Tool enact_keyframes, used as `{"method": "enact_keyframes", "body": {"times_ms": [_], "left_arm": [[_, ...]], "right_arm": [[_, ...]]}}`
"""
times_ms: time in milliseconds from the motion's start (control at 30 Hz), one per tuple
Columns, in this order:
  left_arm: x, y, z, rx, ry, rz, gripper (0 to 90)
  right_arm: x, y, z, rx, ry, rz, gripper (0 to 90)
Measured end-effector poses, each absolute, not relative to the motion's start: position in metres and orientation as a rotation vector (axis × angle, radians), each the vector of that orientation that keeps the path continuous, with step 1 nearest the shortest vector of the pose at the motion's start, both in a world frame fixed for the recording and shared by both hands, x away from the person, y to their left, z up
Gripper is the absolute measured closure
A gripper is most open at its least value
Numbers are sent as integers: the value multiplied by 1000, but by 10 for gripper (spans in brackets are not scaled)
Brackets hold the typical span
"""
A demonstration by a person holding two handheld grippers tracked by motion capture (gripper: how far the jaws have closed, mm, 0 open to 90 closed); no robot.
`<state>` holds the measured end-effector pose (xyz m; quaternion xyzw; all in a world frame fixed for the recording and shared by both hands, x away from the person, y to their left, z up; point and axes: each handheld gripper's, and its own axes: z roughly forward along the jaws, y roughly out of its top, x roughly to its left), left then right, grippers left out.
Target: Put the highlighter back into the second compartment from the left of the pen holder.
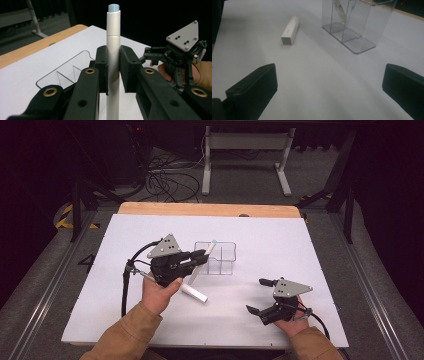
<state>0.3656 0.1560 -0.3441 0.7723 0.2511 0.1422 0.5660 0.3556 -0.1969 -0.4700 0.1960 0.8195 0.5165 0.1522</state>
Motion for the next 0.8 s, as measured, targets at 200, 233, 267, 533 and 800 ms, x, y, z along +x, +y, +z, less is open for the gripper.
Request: {"method": "enact_keyframes", "body": {"times_ms": [200, 233, 267, 533, 800], "left_arm": [[372, 152, -341, 1798, 579, 337, 777], [374, 152, -340, 1798, 577, 351, 777], [375, 151, -340, 1797, 576, 358, 777], [387, 145, -337, 1799, 582, 373, 777], [402, 139, -338, 1788, 596, 384, 777]], "right_arm": [[355, -197, -470, 564, 2350, 1485, 2], [355, -197, -470, 564, 2350, 1484, 2], [355, -197, -470, 564, 2350, 1484, 2], [356, -197, -470, 559, 2351, 1483, 2], [355, -197, -470, 560, 2353, 1489, 2]]}}
